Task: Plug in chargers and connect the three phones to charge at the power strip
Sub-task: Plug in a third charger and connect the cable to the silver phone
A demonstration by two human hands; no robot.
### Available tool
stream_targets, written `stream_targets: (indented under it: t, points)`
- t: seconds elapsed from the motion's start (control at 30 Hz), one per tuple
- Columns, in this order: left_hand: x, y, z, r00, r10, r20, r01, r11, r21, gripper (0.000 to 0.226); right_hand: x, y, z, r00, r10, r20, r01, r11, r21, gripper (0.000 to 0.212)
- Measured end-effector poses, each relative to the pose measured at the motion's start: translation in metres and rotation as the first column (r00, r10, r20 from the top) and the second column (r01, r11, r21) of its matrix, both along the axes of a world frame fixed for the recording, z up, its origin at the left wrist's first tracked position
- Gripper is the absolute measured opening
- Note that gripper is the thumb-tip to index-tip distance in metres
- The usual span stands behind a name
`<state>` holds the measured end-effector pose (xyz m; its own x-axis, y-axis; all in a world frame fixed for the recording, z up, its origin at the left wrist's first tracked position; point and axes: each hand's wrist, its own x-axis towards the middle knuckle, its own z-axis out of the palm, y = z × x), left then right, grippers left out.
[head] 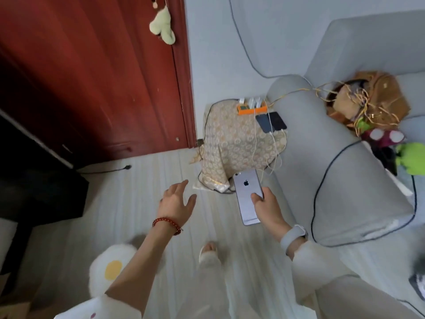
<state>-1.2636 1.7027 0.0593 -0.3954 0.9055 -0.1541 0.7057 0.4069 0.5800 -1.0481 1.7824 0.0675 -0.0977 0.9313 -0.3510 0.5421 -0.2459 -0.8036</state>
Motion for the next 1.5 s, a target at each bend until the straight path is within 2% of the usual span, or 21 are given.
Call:
stream_targets:
  t: [0.2,0.33,0.5,0.73,0.97,1.03,1.13,1.23,1.3,1.4,1.5]
  points:
    - [-0.038,0.174,0.014,1.0,-0.03,0.005,0.03,1.0,-0.009,0.048,-0.033,0.157,0.008,0.999,-0.012,0.03,0.014,0.998,-0.056,0.021]
    - [-0.04,0.267,0.003,0.998,-0.044,0.05,0.047,0.997,-0.056,0.046,-0.041,0.248,-0.004,1.0,-0.014,0.008,0.014,0.996,-0.091,0.019]
    - [-0.036,0.367,-0.044,0.995,0.035,0.098,-0.021,0.991,-0.136,0.045,-0.051,0.367,-0.048,0.996,0.062,0.057,-0.054,0.99,-0.129,0.004]
    - [-0.034,0.467,-0.133,0.968,0.227,0.11,-0.198,0.954,-0.226,0.044,-0.08,0.502,-0.149,0.956,0.244,0.161,-0.187,0.934,-0.306,0.002]
    - [-0.045,0.525,-0.212,0.933,0.338,0.125,-0.291,0.911,-0.292,0.05,-0.117,0.555,-0.236,0.935,0.344,0.092,-0.277,0.865,-0.418,0.006]
    - [-0.052,0.535,-0.229,0.929,0.349,0.124,-0.302,0.907,-0.294,0.05,-0.126,0.562,-0.252,0.929,0.358,0.094,-0.289,0.86,-0.42,0.015]
    - [-0.067,0.552,-0.252,0.934,0.336,0.122,-0.29,0.912,-0.291,0.05,-0.136,0.57,-0.27,0.904,0.386,0.183,-0.297,0.877,-0.378,0.029]
    - [-0.081,0.574,-0.27,0.935,0.331,0.128,-0.288,0.919,-0.27,0.049,-0.142,0.574,-0.276,0.814,0.456,0.361,-0.349,0.879,-0.324,0.013]
    - [-0.091,0.591,-0.281,0.938,0.32,0.134,-0.282,0.928,-0.244,0.05,-0.145,0.575,-0.279,0.745,0.481,0.462,-0.382,0.876,-0.295,0.021]
    - [-0.105,0.615,-0.294,0.94,0.316,0.125,-0.286,0.934,-0.212,0.054,-0.148,0.574,-0.28,0.692,0.489,0.531,-0.418,0.871,-0.258,0.026]
    - [-0.117,0.637,-0.304,0.933,0.337,0.13,-0.297,0.92,-0.255,0.063,-0.148,0.575,-0.281,0.647,0.497,0.578,-0.448,0.862,-0.24,0.026]
